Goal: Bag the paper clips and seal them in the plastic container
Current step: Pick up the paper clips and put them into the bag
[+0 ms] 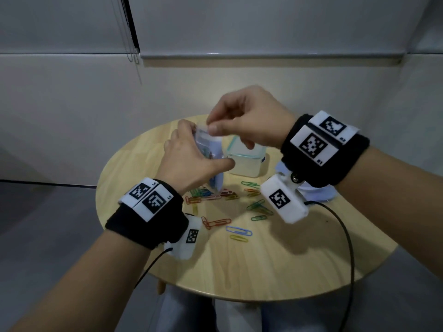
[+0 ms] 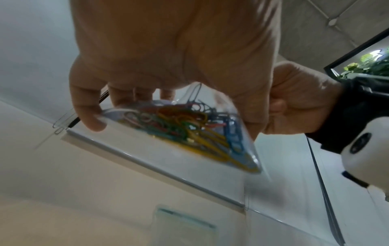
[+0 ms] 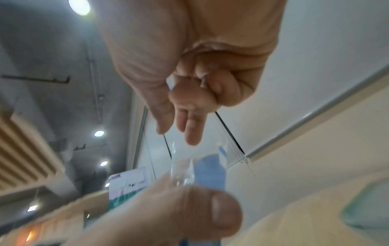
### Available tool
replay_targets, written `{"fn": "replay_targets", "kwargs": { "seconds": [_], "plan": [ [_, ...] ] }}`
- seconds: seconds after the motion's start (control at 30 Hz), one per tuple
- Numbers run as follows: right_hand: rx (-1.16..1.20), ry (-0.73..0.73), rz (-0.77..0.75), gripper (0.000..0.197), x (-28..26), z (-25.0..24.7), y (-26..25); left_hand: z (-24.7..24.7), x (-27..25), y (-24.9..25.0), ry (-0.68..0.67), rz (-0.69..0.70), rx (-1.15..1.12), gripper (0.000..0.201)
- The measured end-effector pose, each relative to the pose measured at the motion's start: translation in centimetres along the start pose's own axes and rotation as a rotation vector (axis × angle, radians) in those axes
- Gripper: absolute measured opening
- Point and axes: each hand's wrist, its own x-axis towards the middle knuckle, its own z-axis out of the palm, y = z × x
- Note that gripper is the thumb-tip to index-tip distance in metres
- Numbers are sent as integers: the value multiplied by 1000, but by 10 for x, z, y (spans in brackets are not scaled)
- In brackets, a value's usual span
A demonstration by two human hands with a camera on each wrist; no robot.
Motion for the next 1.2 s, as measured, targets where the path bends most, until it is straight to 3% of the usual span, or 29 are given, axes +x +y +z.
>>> {"fn": "replay_targets", "kwargs": {
  "seconds": [0.07,0.1,0.23,0.3,0.37,0.47,0.67,0.83,1.2],
  "plan": [
    [-6,67,39,11,3,-8,15,-6,1,-8,-8,-21,20,75],
    [-107,13,99,16,3,-11,25,-10,1,-12,-9,-32,26,77],
    [-536,-499,448,49,-3,-2,76,-25,1,-22,-29,-78,45,79],
    [-674,-587,506,63,-5,11,97,-28,1,-23,-34,-88,54,79],
    [-802,-544,491,54,-6,23,109,-28,0,-24,-34,-89,54,79],
    [-798,-506,472,42,-8,29,113,-27,0,-26,-47,-94,50,81],
    [-785,-701,448,59,-33,25,97,-21,-3,-26,-90,-78,68,81],
    [-855,-622,343,38,-41,34,87,-15,-6,-19,-109,-62,70,82],
    [-698,-550,447,11,-41,28,86,-15,-10,-15,-146,-77,97,88]
  ]
}}
